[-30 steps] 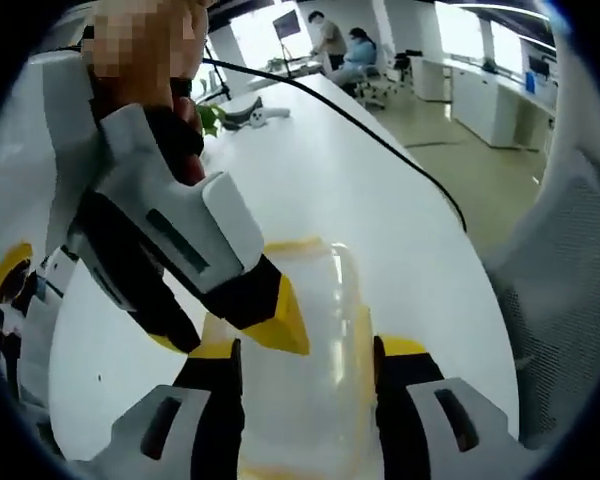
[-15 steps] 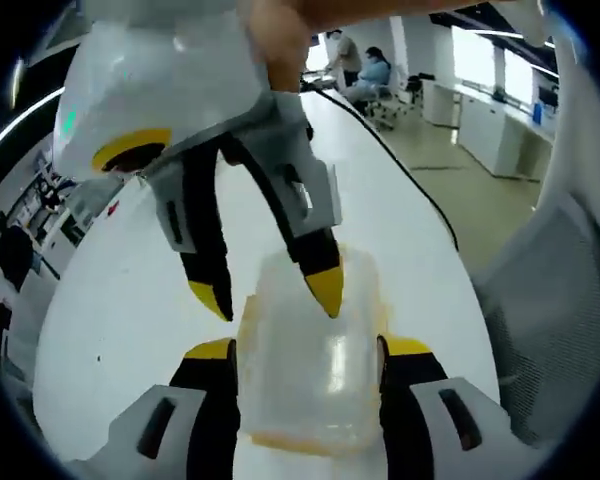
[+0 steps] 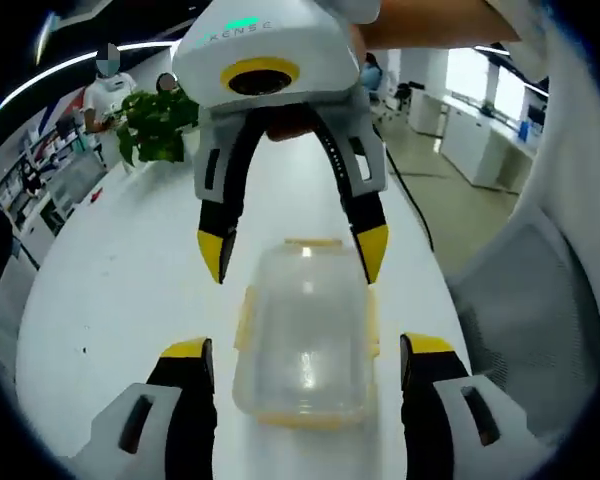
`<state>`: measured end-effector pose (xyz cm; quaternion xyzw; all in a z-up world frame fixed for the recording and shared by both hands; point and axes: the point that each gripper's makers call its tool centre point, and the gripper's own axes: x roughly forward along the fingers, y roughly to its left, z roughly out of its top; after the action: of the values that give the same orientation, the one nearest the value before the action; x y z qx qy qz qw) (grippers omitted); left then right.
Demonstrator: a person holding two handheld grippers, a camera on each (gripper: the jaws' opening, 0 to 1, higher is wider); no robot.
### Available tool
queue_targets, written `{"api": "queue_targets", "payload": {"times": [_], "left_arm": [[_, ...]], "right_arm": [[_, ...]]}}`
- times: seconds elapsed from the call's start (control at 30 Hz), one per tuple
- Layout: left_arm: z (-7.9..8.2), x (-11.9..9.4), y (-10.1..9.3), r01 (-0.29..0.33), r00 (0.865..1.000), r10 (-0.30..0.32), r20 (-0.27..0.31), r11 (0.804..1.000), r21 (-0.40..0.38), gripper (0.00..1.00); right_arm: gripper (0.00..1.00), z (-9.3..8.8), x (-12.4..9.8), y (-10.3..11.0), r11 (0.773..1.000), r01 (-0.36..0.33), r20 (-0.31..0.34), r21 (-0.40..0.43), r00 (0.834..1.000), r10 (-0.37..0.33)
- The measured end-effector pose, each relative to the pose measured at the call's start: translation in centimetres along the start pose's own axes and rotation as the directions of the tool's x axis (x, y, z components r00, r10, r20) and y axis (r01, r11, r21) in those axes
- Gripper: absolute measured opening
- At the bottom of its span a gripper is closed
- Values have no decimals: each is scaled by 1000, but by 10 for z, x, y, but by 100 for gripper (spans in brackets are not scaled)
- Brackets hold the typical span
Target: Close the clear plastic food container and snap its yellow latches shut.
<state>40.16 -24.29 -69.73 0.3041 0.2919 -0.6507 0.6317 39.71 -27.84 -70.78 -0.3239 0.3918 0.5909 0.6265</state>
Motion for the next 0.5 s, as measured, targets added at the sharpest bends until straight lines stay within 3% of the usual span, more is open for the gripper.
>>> {"api": "queue_targets", "payload": {"times": [0.27,0.37,0.43,0.5], "left_arm": [[-18,8,-11,78,993,-80,-87,997,-27,98],[-27,10,-8,75,988,-76,-137,997,-13,99],[-41,11,0,56,977,-47,-208,998,38,95],[-48,12,4,47,970,-37,-239,998,38,90]], "right_arm": [[99,-22,7,10,1000,-4,-32,11,999,4],[99,-28,10,11,999,-14,-52,30,999,16],[99,-34,14,9,1000,-5,-91,11,996,6],[99,-38,16,6,1000,10,-117,-15,993,-11]]}}
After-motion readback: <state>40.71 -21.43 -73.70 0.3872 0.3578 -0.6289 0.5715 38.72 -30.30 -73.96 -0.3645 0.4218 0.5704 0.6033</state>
